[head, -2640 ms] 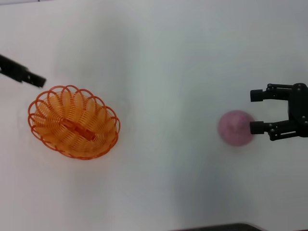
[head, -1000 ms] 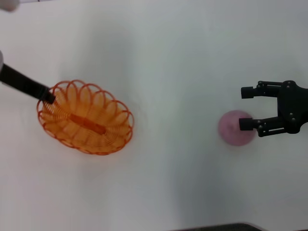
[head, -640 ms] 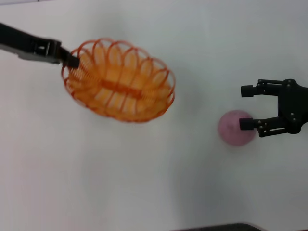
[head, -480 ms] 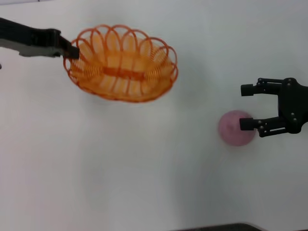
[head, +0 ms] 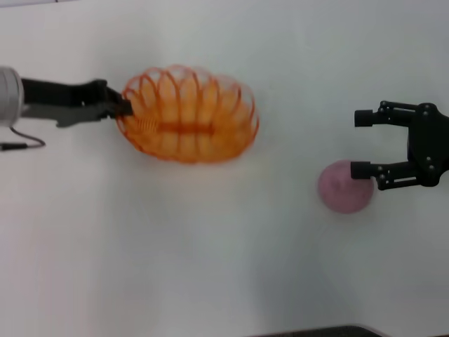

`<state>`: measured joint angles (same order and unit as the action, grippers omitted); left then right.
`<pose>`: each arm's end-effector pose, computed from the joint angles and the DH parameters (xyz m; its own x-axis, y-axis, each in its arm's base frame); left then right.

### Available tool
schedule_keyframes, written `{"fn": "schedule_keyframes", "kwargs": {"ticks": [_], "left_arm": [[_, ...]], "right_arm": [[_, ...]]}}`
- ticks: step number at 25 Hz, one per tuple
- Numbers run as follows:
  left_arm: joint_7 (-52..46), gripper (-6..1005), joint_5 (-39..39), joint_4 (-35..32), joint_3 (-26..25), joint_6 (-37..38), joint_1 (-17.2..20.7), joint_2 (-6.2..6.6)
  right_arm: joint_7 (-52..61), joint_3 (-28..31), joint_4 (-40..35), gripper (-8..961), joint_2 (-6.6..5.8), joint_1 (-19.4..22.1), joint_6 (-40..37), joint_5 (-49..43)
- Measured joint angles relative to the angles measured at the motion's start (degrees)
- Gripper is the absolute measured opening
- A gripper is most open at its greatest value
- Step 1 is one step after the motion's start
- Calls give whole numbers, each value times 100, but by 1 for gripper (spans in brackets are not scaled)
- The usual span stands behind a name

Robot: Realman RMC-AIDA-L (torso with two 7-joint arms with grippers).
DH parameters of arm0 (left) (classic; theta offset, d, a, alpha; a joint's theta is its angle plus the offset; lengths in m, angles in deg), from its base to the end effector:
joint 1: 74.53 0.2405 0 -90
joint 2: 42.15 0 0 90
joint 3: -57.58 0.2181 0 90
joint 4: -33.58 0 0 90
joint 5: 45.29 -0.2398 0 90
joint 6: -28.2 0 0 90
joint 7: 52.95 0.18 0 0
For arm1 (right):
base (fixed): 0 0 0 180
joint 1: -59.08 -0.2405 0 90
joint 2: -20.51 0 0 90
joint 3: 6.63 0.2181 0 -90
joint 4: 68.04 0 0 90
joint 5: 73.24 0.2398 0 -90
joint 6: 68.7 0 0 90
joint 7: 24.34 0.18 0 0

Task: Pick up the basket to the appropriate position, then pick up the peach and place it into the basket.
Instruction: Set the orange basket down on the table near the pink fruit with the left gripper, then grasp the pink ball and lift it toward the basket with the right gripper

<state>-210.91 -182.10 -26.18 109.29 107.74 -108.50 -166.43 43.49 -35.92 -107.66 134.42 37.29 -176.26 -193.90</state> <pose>-0.2081 0.3920 -0.0138 0.1690 0.9307 0.3244 0.9849 -0.1468 -0.0918 0.2863 0.2799 0.0461 0.8251 -0.2477 -0.5078 -0.3621 -0.9218 -0.1386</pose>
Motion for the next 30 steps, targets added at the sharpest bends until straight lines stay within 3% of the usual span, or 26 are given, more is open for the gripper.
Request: {"fn": "schedule_keyframes", "kwargs": {"ticks": [7,12,15,19,23,26,30], "left_arm": [[183,91,365,241,110,-216,224,22],[767,361,457,129,66,-192,305,124],[1714,483,613,-157,-307,-8,426,190],[3943,582,1767,-538,-1334,1242,751,161],[5525,606,2731,-153,-2102,2676,985,319],[6446,605,2734,29,-2250,3292,1226,360],[7009,654,2238,-153,-2168,3383,1630,186]], "right_arm": [[137,372,13,938,38,-80,-5,6],[303,553,19,938,83,-131,-11,9],[556,769,19,938,106,-168,-12,78],[970,853,19,939,110,-180,98,511],[1400,857,10,939,89,-177,479,952],[2198,861,-83,939,46,-242,766,1228],[3163,694,-326,939,-179,-465,900,1226]]}}
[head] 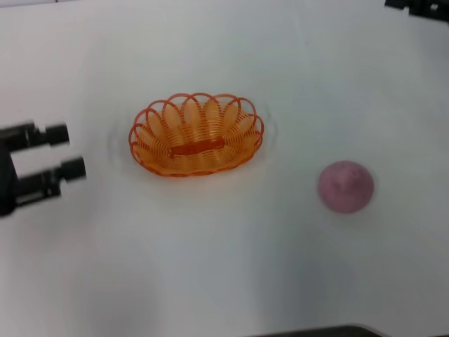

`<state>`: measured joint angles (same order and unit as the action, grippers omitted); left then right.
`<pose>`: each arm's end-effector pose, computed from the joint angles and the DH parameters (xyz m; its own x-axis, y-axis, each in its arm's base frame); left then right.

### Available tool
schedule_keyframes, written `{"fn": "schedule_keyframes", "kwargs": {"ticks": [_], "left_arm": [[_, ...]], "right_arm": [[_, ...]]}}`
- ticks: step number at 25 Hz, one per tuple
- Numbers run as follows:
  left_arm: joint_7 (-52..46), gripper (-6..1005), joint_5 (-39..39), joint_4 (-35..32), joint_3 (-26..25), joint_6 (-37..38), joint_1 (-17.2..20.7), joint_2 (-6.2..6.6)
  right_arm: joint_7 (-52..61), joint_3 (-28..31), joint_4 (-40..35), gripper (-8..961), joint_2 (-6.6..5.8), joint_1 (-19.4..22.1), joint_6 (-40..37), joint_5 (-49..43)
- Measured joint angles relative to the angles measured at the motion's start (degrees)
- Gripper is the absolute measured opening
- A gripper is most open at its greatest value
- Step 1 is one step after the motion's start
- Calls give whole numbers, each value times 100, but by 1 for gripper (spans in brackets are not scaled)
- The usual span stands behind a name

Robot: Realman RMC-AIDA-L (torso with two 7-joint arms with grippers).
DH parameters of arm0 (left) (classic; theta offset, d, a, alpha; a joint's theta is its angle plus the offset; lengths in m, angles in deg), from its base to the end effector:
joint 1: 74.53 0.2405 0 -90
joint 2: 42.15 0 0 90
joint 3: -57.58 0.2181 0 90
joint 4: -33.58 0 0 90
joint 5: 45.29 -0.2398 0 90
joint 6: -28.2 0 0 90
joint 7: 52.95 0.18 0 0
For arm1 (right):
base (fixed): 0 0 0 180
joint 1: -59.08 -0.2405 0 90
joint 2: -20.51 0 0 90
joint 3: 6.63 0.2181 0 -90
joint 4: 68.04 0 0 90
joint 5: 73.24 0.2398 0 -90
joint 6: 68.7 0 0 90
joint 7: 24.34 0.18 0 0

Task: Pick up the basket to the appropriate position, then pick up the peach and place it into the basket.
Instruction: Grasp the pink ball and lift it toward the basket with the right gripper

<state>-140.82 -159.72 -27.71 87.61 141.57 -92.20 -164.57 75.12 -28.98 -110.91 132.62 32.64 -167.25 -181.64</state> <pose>-0.2441 0.2748 0.0685 0.7476 0.3406 0.5702 0.4666 -0.8803 -0.0859 0.2657 0.3507 0.1147 0.4931 -0.4362 -0.7527 -0.7335 -0.6738 -0.0900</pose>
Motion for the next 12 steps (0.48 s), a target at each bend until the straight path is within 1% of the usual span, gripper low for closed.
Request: {"fn": "schedule_keyframes", "kwargs": {"ticks": [2,4,6,9,11,12], "left_arm": [[333,678,-78,66,-12,-45,170,-97],[653,702,-88,167,22,-122,326,-167],[810,727,-171,261,67,-198,412,-195],[810,763,-266,286,9,-225,443,-182],[799,806,-364,245,-71,-215,458,-163],[769,828,-453,199,-106,-198,459,-159]], "right_arm": [[300,-229,-213,939,-143,-95,-38,-67],[557,-519,-668,939,-262,-194,-160,-286],[741,-653,-1317,939,-293,-272,-444,-676],[955,-717,-2200,938,-294,-438,-1073,-1219],[1135,-856,-2723,935,-262,-541,-1423,-1611],[1239,-1019,-2983,934,-238,-569,-1505,-1844]]}}
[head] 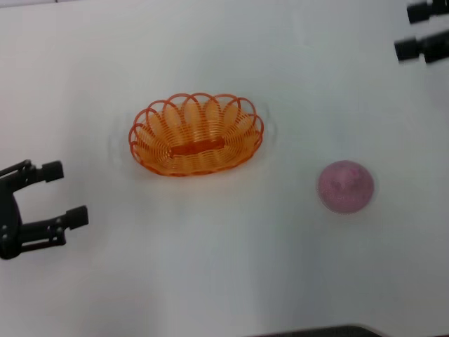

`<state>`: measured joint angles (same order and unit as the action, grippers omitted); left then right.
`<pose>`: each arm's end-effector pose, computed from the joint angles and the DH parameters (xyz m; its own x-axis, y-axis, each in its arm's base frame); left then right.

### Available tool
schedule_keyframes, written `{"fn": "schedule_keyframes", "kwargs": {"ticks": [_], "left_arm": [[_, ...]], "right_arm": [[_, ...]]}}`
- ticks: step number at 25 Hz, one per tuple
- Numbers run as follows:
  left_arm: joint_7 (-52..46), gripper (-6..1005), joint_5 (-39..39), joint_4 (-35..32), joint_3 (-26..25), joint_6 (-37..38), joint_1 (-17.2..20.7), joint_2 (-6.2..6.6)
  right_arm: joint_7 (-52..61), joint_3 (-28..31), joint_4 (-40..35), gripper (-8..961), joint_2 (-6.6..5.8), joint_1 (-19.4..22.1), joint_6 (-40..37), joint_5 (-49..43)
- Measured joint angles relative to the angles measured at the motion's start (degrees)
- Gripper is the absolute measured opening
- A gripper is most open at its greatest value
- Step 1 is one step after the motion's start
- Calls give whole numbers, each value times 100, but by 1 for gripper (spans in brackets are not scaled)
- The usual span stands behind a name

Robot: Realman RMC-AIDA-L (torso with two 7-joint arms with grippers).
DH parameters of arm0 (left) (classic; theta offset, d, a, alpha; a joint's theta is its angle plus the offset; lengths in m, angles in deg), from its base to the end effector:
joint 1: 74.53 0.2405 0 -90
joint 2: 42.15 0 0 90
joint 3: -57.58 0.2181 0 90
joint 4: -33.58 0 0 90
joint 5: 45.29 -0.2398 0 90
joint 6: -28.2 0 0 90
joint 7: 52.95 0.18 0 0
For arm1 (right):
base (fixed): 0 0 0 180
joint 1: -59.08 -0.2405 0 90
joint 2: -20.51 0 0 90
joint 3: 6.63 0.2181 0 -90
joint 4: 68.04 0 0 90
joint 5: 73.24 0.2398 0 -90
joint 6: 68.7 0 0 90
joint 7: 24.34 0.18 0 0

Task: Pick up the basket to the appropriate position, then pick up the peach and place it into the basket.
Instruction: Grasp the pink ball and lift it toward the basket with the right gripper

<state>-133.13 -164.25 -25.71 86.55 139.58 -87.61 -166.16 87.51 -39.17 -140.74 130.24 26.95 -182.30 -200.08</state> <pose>-0.2763 0.2498 0.0494 0.7630 0.3611 0.5362 0.4971 -0.8580 -0.1296 0.2035 0.3423 0.1551 0.8468 -0.4711 -0.2468 -0.5236 -0.8202 -0.2307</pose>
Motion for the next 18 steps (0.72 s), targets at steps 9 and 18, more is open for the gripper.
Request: {"fn": "schedule_keyframes", "kwargs": {"ticks": [9,18], "left_arm": [[-352,893,-567,-410,-16,67,-100,25],[-358,892,-572,-362,-24,-31,-181,27]], "right_arm": [[157,-1115,-248,923,309,-167,45,-1348],[-34,-1461,-116,911,625,-161,216,-1980]]}}
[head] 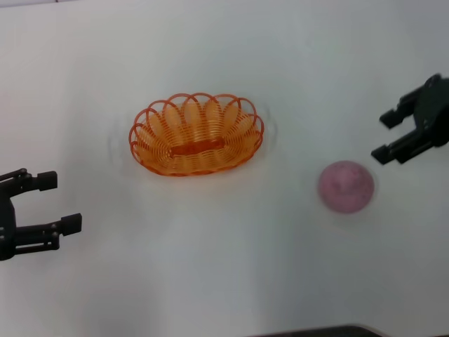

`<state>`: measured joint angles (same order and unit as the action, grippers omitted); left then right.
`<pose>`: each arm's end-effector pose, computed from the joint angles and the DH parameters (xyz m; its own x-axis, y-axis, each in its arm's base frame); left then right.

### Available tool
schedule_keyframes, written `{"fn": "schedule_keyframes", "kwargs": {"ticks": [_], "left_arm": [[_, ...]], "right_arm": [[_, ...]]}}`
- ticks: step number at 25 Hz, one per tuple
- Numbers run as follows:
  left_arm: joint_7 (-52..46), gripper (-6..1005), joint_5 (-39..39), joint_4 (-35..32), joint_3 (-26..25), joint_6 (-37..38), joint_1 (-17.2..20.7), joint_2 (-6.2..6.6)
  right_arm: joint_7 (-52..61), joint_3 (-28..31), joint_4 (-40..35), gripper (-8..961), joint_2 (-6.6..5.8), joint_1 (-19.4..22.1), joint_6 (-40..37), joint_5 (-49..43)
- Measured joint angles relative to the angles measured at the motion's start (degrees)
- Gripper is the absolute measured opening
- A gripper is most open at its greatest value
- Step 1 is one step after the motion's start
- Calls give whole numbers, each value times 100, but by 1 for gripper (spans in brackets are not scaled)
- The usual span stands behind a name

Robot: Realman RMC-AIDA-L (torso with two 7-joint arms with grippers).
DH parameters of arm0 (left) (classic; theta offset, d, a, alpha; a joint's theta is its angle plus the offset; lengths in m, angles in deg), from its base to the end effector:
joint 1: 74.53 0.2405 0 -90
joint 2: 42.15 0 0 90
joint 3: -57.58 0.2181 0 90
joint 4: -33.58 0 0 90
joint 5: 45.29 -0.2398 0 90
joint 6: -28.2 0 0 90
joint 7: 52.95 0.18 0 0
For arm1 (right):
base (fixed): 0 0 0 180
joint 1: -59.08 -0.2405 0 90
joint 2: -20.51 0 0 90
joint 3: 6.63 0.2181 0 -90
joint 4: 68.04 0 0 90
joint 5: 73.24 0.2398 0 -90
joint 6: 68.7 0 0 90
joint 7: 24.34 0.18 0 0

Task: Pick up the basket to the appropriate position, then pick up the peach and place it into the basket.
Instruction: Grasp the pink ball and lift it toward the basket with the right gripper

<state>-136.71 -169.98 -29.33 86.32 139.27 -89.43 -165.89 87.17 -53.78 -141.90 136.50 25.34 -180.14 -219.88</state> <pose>-0.2799 0.2557 0.0545 0.7945 0.4181 0.4404 0.5176 -0.8455 -0.1310 0.2198 0.3352 0.0825 0.8346 -0.5253 0.1657 -0.4945 -0.8471 -0.1946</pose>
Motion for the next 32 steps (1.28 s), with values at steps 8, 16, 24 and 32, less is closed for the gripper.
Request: {"fn": "schedule_keyframes", "kwargs": {"ticks": [8,16,24,32], "left_arm": [[1,891,-4,109,0,-51,-17,-6],[3,891,-4,168,1,-59,-6,-9],[7,890,-3,208,1,-62,6,-10],[9,889,-3,205,1,-60,-3,-10]], "right_arm": [[-227,-417,751,576,191,-34,536,-281],[-249,-702,1308,343,253,-92,1148,-292],[-253,-792,1423,119,267,-106,1269,-295],[-245,-779,1423,60,265,-120,1236,-294]]}}
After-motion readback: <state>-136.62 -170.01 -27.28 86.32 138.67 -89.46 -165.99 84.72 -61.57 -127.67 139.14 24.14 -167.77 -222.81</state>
